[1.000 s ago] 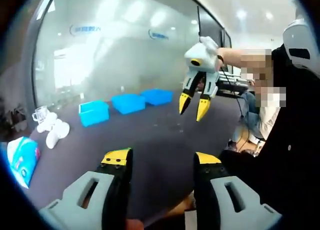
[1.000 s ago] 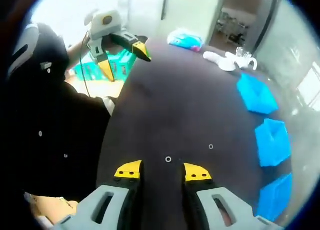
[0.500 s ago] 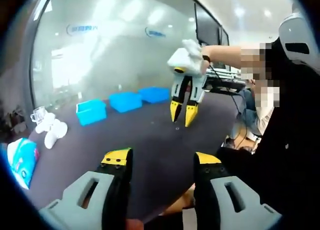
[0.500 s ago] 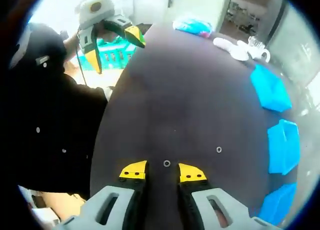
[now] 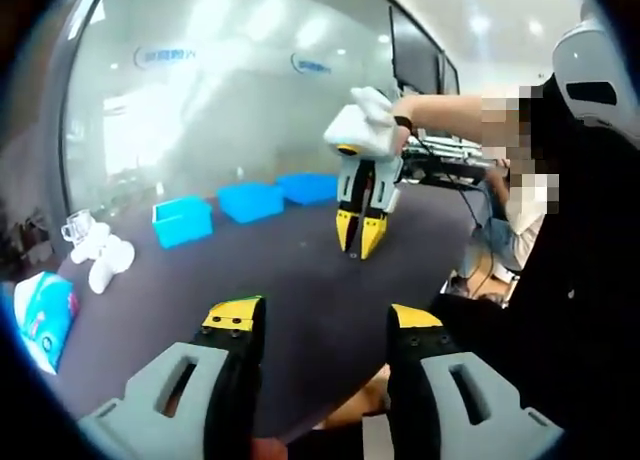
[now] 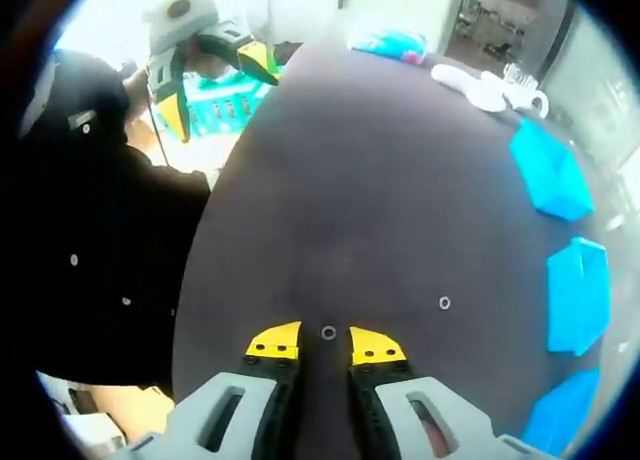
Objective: Sort the screws, nuts, and washers into the corresponding bins
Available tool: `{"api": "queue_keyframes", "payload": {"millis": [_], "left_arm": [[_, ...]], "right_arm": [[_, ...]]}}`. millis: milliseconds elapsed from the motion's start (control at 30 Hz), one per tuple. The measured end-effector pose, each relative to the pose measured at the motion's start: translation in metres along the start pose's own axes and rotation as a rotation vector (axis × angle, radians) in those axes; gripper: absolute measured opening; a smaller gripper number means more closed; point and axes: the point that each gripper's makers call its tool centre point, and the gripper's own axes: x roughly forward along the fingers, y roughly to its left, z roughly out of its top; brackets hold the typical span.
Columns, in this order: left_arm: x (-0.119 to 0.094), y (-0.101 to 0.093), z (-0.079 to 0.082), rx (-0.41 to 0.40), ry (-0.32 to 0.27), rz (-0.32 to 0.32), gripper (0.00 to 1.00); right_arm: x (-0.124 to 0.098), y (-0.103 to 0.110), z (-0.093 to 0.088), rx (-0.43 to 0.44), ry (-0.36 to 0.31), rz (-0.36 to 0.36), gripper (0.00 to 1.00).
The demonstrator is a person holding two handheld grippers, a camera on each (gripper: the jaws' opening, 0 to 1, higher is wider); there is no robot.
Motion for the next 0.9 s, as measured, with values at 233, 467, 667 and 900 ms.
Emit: {"api": "queue_keyframes", "payload": {"millis": [233,467,667,900], "left_arm": [[-0.002,0.004,-0.003,-0.005,0.004,0.013,0.45],[-0.003,0.003,-0.003,-0.007,0.004,0.015,0.45],[-0.004,0.005,-0.003,-0.008,0.004,0.024,0.45],[-0.006,0.007,0.002,-0.009,-0.009,0.036,0.45]], "right_arm": [[0.002,-0.001,-0.003,0.025,0.006,0.012,0.09],[0.004,0.007,-0.003,0.043,0.012,0.043,0.02],[0.003,0.006,-0.003,0.034,0.009,0.026,0.02],[-0.01,0.01,-0.002,0.043,-0.039,-0.007,0.02]]}}
